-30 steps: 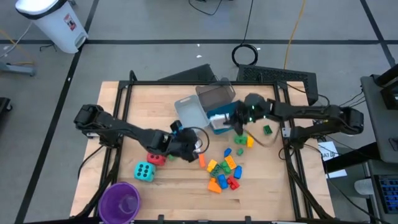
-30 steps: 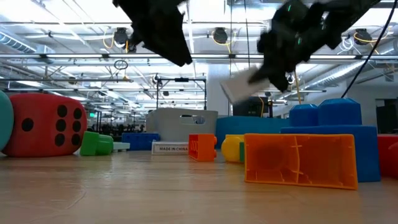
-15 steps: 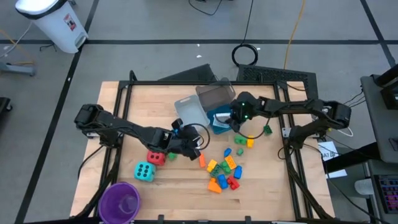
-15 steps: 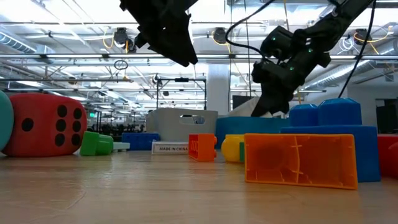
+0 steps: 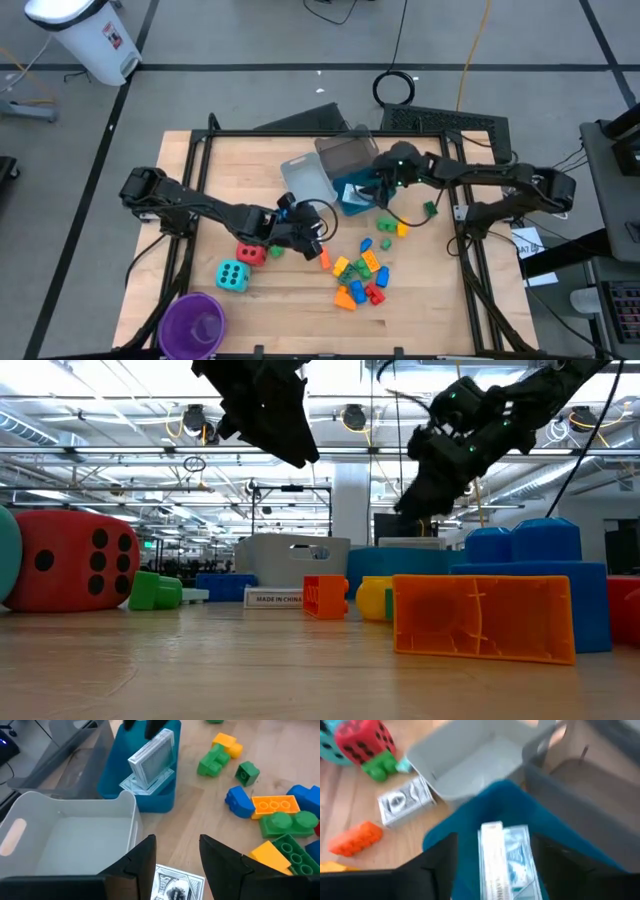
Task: Pick & Place Toys
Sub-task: Put the brown deck of cards into the blue bin
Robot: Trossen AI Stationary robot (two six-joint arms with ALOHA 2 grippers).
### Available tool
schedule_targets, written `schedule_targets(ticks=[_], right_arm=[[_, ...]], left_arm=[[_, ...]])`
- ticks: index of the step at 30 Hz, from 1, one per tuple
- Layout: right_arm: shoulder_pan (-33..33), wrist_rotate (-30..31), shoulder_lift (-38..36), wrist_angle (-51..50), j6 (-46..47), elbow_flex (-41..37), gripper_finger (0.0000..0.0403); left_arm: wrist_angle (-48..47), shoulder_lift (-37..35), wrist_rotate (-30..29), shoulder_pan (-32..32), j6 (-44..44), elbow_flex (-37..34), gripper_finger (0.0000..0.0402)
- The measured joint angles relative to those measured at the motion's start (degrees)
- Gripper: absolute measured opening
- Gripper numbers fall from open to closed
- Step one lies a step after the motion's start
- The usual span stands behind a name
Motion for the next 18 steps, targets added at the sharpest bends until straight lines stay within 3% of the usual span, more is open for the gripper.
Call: schedule_targets(ticks=[5, 11, 14, 18], right_arm=[[1.29, -1.72, -5.09, -0.08, -0.88, 0.0, 0.026], [3.83, 0.99, -7.93, -4.73, -2.43, 0.0, 0.0258], [5.42, 1.75, -5.84, -7.23, -3.55, -0.03, 0.0227], [7.51, 2.62, -2.06, -5.47, -4.8, -0.86, 0.0144]], left_arm=[[0.73, 0.62, 0.32, 0.0, -1.88, 0.09, 0.0157], [3.89, 4.22, 3.38, 0.0, -0.71, 0.09, 0.0157], [5.83, 6.74, 4.67, 0.05, 1.31, 0.09, 0.0157], [6.7, 9.2, 4.67, 0.11, 3.77, 0.09, 0.0157]])
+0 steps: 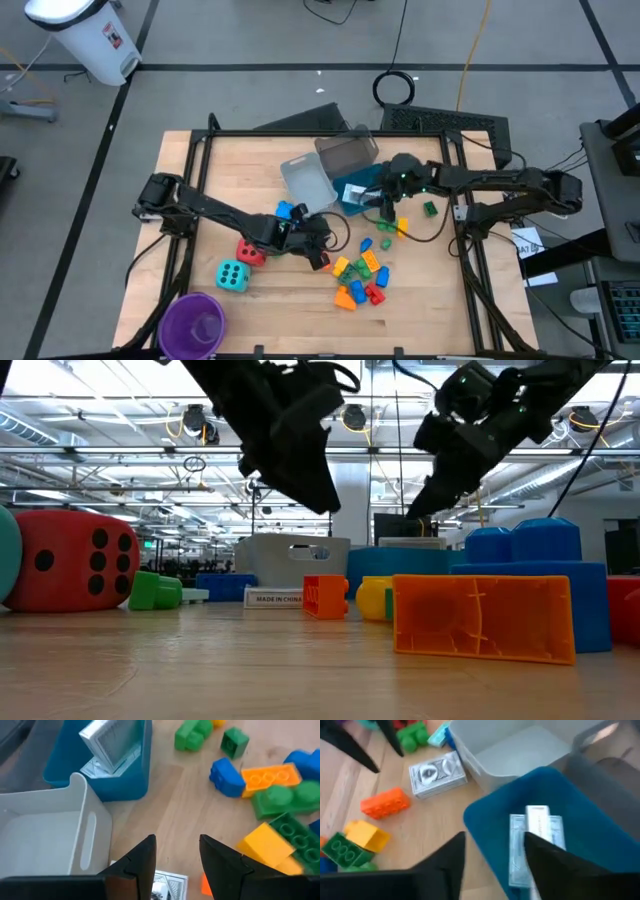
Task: Pick & Place Toys
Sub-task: Put the brown deck of cards into the blue bin, then put the black deck of cards into the blue bin
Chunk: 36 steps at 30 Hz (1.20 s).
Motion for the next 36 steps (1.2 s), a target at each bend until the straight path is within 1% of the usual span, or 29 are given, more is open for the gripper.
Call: schedule_targets(ticks=[4, 5, 6, 7, 11, 13, 15, 17, 21, 25, 27, 30, 34, 35, 36], right_arm=[[0.57, 6.12, 3.99, 0.2, -2.13, -0.27, 0.0046], [0.44, 7.81, 4.86, 0.35, -2.62, -0.27, 0.0024], [0.18, 9.71, 5.54, 0.25, -3.13, -0.27, 0.0013], [-0.03, 11.83, 6.2, 0.16, -3.69, -0.27, 0.0009], [-0.63, 22.35, 7.55, 1.65, -3.72, -0.27, 0.0029], [-0.67, 24.88, 7.42, 2.72, -3.66, -0.27, 0.0036], [-0.55, 23.64, 6.59, 2.88, -3.26, -0.29, 0.0039], [-0.34, 20.85, 5.77, 4.07, -2.14, -0.27, 0.004], [0.57, 16.96, 4.22, 3.7, -1.11, -0.27, 0.0035], [1.89, 16.78, 3.32, 3.76, -1.03, -0.27, 0.0028], [2.41, 16.79, 3.32, 3.95, -1.02, -0.27, 0.0026], [2.9, 16.77, 3.36, 3.87, -1.02, -0.27, 0.0022], [3.25, 16.81, 3.39, 3.6, -0.77, -0.27, 0.0019], [3.27, 16.69, 3.4, 3.67, -0.77, -0.27, 0.0018], [3.31, 16.63, 3.4, 3.65, -0.7, -0.27, 0.0018]], left_arm=[[0.4, 0.88, 0.35, 0.3, 0.1, -0.01, 0.0157], [0.36, 0.88, 0.55, 0.36, 0.1, -0.02, 0.0157], [0.49, 0.85, 1.01, 0.49, 0.08, -0.02, 0.0157], [0.55, 0.85, 1.5, 0.59, 0.06, -0.02, 0.0157], [0.53, 0.88, 2.94, 0.65, 0.0, -0.02, 0.0157], [0.52, 0.86, 2.94, 0.64, -0.06, -0.02, 0.0157], [0.42, 0.88, 2.97, 0.65, -0.32, -0.02, 0.0157], [0.36, 0.86, 2.96, 0.63, -0.86, -0.02, 0.0157], [-0.9, 0.87, 4.23, 0.63, -4.01, -0.02, 0.0157], [-1.97, 2.23, 4.19, 0.16, -6.0, -0.05, 0.0156], [-1.82, 3.57, 3.53, -0.08, -6.76, -0.09, 0.015], [-3.92, 5.41, 2.39, -0.44, -9.79, -0.09, 0.0116], [-5.65, 8.25, 0.2, -0.39, -13.36, -0.09, 0.0036], [-5.92, 9.0, -0.38, -0.39, -14.38, -0.09, 0.0019], [-6.2, 9.35, -1.06, -0.39, -15.44, -0.03, 0.001]])
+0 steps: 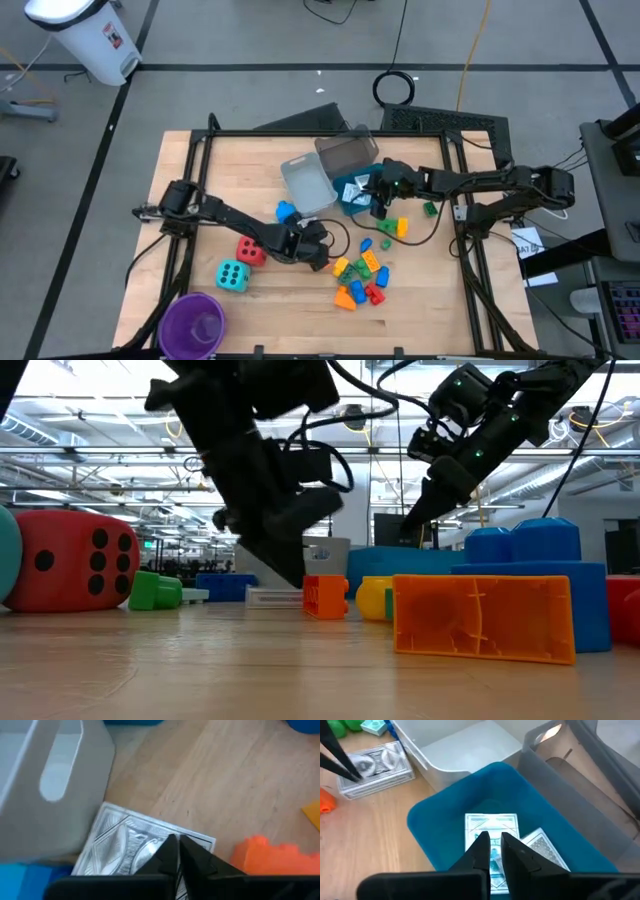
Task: Pick & Place Toys
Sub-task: Put the black deck of cards into the blue bin
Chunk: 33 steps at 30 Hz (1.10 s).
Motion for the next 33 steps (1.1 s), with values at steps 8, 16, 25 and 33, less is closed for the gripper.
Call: schedule_targets(ticks=[8, 16, 25, 33], right_arm=[[1.11, 0.07, -0.02, -0.11, 0.15, 0.0, 0.0018], [3.16, 0.13, -0.02, -0.15, 1.25, 0.0, 0.0018], [5.64, 0.14, -0.56, -0.07, 1.63, 0.0, 0.0018], [7.08, 0.14, -1.16, -0.93, 1.12, 0.0, 0.0018]], left_arm=[[1.02, 1.14, 11.46, -0.65, 2.32, 0.25, 0.0005], [-5.42, -7.13, 18.49, -6.37, 3.43, -0.43, 0.0005], [-10.14, -12.48, 16.31, -8.76, -16.68, -0.17, 0.0082], [-12.68, -12.56, 17.96, -8.35, -19.59, -0.1, 0.0273]])
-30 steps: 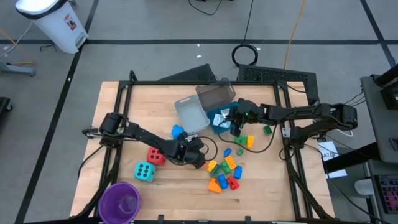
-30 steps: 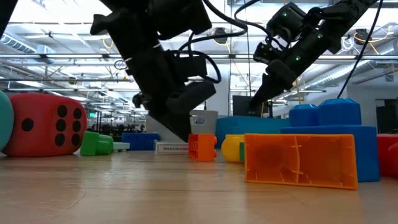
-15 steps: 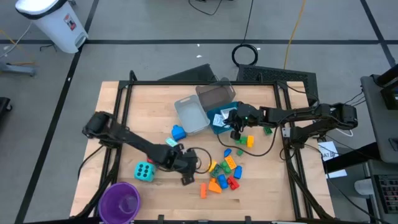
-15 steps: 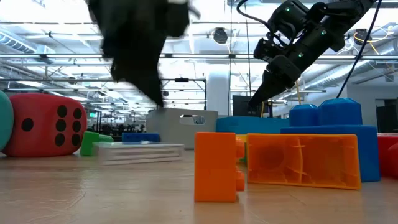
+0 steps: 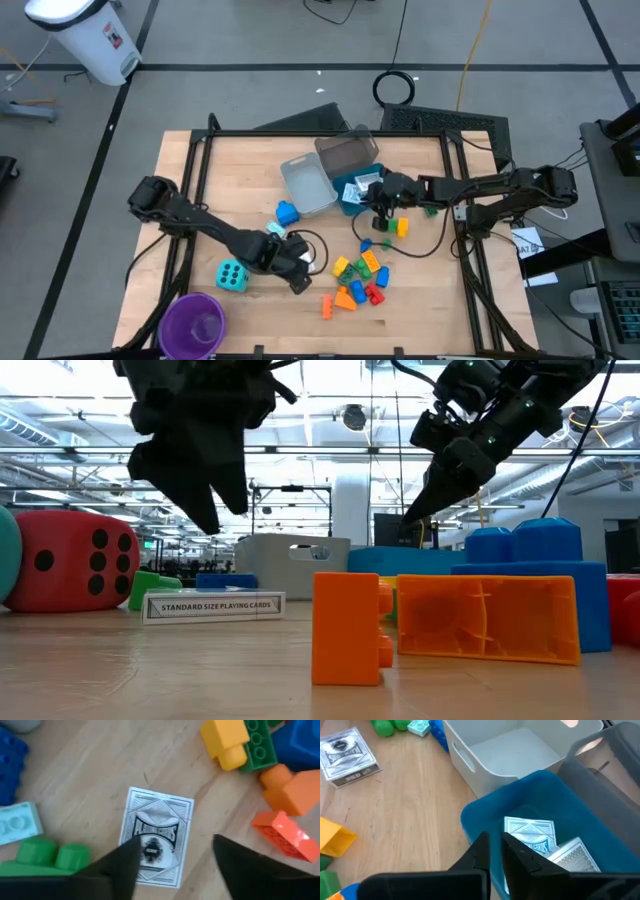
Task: Pick & Place Toys
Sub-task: Put the black deck of cards into the blue bin
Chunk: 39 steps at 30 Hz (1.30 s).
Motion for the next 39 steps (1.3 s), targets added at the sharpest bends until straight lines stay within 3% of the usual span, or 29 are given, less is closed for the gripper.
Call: schedule_targets(ticks=[4, 8, 14, 22, 29, 35, 39], right_arm=[[0.0, 0.02, 0.0, -0.84, -0.11, 0.0, 0.0018], [-0.02, 0.0, 0.0, -0.76, -0.14, 0.0, 0.0018], [-0.02, 0.0, 0.0, -0.79, -0.22, 0.0, 0.0018], [-0.02, 0.01, 0.0, -0.69, -0.37, 0.0, 0.0018], [-0.02, 0.02, 0.02, 0.17, -0.61, 0.0, 0.0018], [-0.02, 0.02, 0.02, 0.51, -0.61, 0.0, 0.0018], [-0.02, 0.02, 0.02, 0.49, -0.59, 0.0, 0.0018]], left_arm=[[0.78, 1.8, 1.52, -0.23, 2.09, 0.02, 0.0355], [0.41, 5.25, 1.27, -0.52, 5.72, 0.02, 0.0395], [0.15, 10.19, 0.85, 0.1, 7.92, 0.42, 0.0371], [0.7, 11.36, -2.15, 0.12, 8.44, 0.36, 0.0345], [0.62, 6.36, -1.04, 0.68, 10.73, -0.15, 0.0344], [-1.16, 2.34, -5.96, 0.6, 10.86, -0.03, 0.034], [-1.8, 2.86, -5.91, 0.63, 10.99, -0.03, 0.0341]])
